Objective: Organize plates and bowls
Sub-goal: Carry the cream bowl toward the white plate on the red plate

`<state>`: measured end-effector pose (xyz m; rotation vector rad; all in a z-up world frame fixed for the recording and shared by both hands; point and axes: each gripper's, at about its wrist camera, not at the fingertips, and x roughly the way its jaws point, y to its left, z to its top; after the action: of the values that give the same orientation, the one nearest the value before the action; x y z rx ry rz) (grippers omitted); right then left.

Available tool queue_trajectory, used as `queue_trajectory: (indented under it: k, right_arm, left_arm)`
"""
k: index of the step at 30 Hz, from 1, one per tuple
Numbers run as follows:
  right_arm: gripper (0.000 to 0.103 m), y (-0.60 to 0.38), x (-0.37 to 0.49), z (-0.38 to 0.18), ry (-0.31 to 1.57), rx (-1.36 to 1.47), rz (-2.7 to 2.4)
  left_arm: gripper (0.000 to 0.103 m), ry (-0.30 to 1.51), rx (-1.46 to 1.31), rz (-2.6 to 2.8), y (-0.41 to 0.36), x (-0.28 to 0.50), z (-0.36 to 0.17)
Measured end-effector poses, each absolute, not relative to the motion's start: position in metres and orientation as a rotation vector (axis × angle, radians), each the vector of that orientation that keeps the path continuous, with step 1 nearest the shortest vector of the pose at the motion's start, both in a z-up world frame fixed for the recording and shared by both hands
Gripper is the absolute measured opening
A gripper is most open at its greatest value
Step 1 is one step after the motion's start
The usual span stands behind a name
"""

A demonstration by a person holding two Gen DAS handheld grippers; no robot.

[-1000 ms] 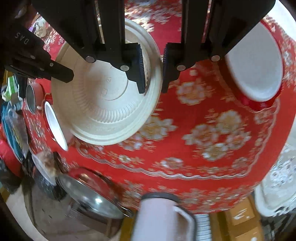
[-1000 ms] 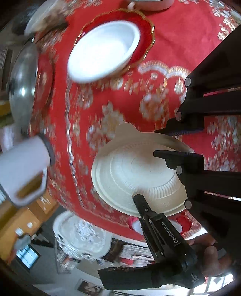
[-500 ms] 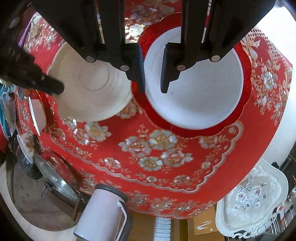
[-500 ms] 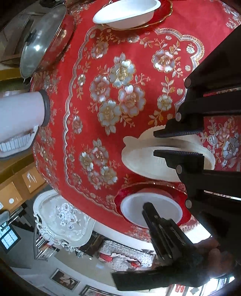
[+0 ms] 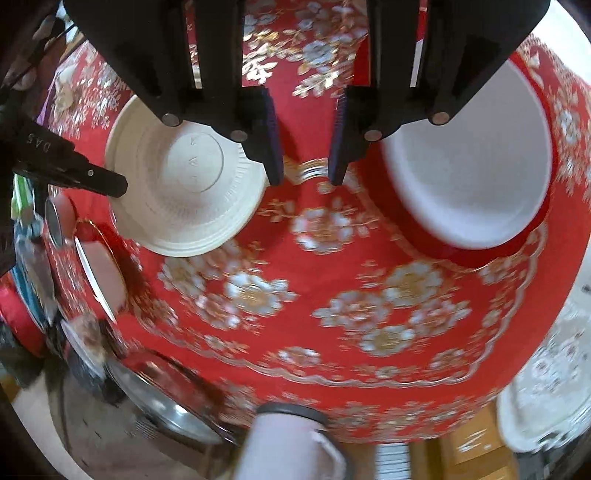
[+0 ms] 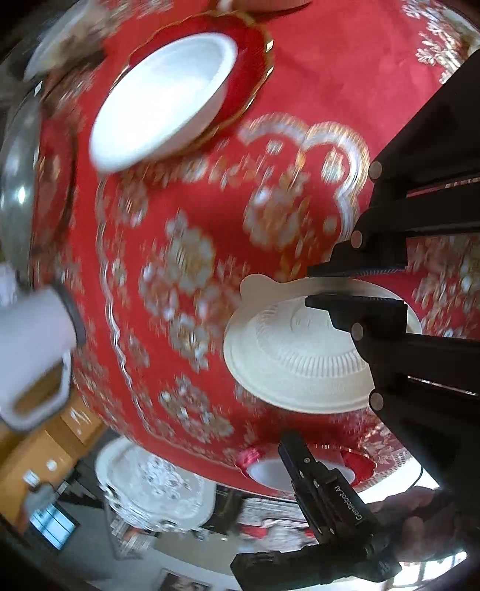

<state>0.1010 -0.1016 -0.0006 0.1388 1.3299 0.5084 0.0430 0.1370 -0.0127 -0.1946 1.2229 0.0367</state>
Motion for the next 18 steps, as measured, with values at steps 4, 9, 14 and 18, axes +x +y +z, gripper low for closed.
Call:
queue_trajectory:
  k: [4,9,14,18]
  right_arm:
    - [0.009,-0.127,0.106,-0.011,1.349,0.191,0.463]
    - [0.01,-0.14,0.107,-0.02,1.366,0.224,0.445]
    - [0.01,-0.138,0.106,-0.02,1.364,0.223,0.45]
    - [0.01,-0.132,0.106,-0.016,1.361,0.216,0.469]
  left_arm:
    - [0.042,1.264,-0.164,-0.049,0.113,0.056,-0.024]
    - [0.052,1.301,-0.159,-0.117,0.088,0.066,-0.039]
    - [0.01,1.361,-0.114,-0.136,0.073,0.071,-0.05]
    - [0.01,1.342,-0.111,-0.126,0.077,0.067,-0.045]
